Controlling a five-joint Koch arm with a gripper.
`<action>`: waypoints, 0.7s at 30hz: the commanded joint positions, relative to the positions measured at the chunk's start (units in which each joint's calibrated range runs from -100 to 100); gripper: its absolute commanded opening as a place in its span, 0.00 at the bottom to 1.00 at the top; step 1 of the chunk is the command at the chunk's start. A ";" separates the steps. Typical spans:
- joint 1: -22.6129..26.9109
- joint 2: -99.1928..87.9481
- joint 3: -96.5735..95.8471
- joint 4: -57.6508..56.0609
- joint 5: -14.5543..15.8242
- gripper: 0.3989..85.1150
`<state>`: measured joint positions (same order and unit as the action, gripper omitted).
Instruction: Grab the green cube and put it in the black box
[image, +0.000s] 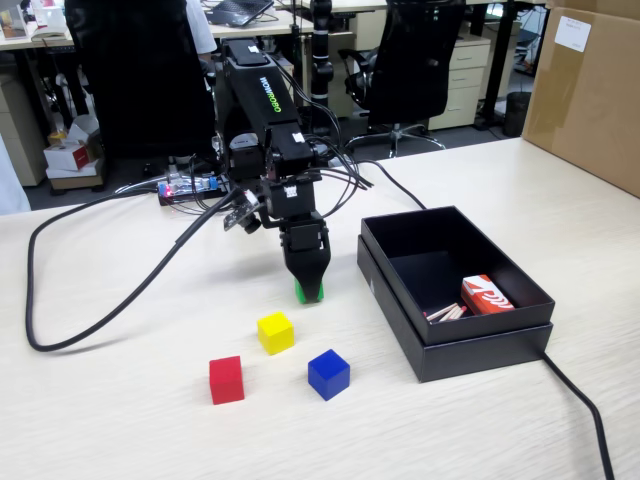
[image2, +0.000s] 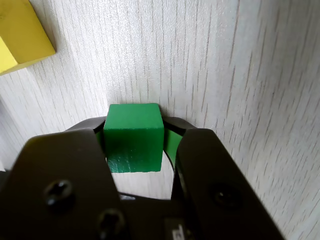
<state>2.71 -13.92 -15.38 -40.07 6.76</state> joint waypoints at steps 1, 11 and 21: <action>-0.29 -0.37 2.33 -0.49 0.29 0.11; 0.44 -12.88 2.87 -7.40 1.12 0.01; 8.35 -31.70 12.66 -15.52 5.18 0.00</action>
<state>8.96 -40.71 -8.63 -54.16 10.53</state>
